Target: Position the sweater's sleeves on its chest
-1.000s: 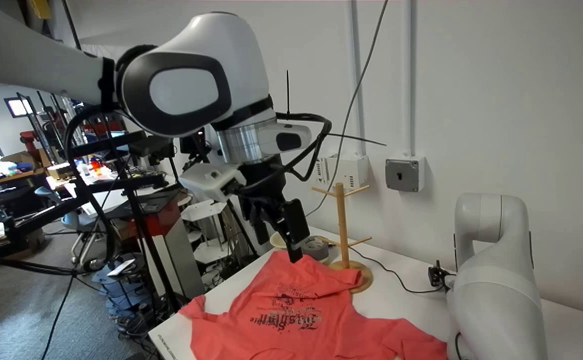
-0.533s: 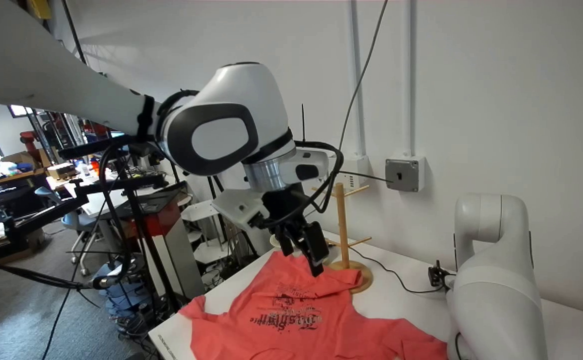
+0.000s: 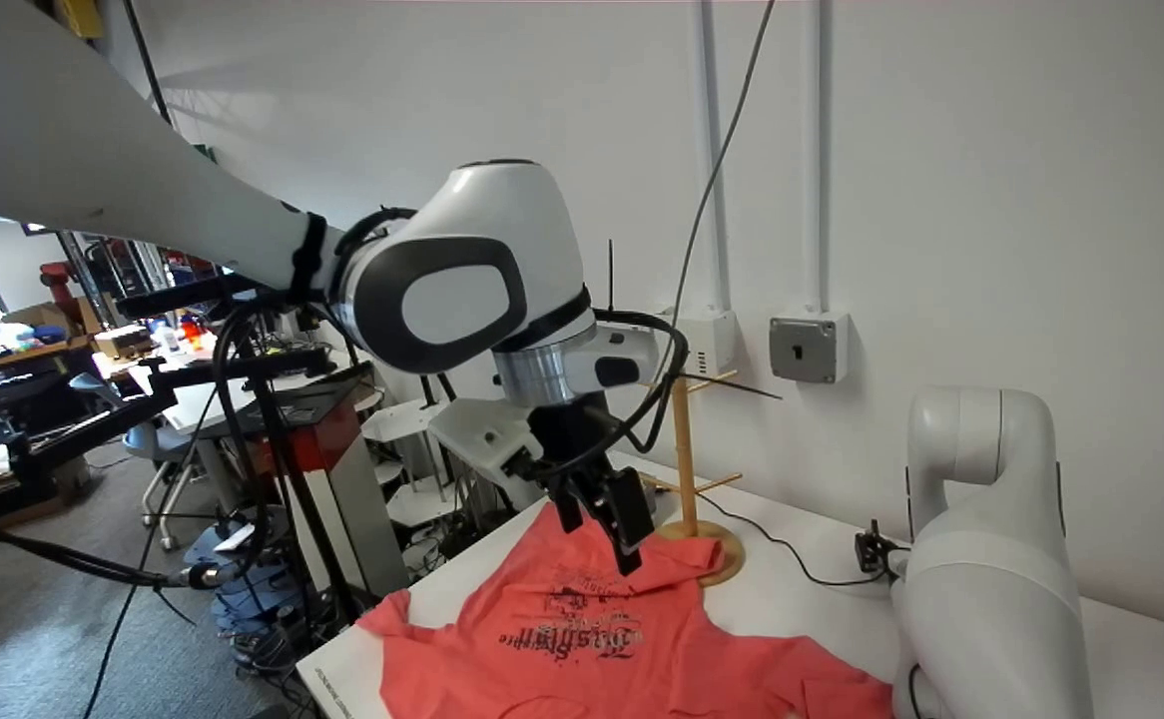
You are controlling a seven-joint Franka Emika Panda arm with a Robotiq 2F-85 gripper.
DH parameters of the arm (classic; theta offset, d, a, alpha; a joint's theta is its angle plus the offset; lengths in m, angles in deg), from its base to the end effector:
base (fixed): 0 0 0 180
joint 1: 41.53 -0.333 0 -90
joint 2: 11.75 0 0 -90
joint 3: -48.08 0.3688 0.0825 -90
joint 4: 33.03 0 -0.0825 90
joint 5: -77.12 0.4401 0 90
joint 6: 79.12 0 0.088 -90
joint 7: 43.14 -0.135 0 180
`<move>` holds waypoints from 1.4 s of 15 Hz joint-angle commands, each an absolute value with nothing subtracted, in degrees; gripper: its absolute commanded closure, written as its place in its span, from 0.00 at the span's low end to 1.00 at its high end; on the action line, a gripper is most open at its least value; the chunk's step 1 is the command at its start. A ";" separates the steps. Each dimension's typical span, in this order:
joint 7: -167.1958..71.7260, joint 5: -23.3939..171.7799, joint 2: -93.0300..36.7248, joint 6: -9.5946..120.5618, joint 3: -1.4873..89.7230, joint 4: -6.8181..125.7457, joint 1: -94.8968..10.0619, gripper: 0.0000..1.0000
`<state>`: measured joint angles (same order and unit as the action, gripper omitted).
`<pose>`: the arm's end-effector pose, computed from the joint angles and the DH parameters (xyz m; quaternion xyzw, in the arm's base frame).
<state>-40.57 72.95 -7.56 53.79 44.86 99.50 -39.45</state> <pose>0.5476 -0.0537 0.3710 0.9989 -0.0001 0.0380 0.0282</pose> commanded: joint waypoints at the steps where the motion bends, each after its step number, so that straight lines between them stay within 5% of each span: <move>1: -44.16 71.32 -14.58 56.44 45.29 96.31 -39.17 0.00; 21: -55.33 74.05 -33.42 64.56 43.74 86.77 -39.78 0.00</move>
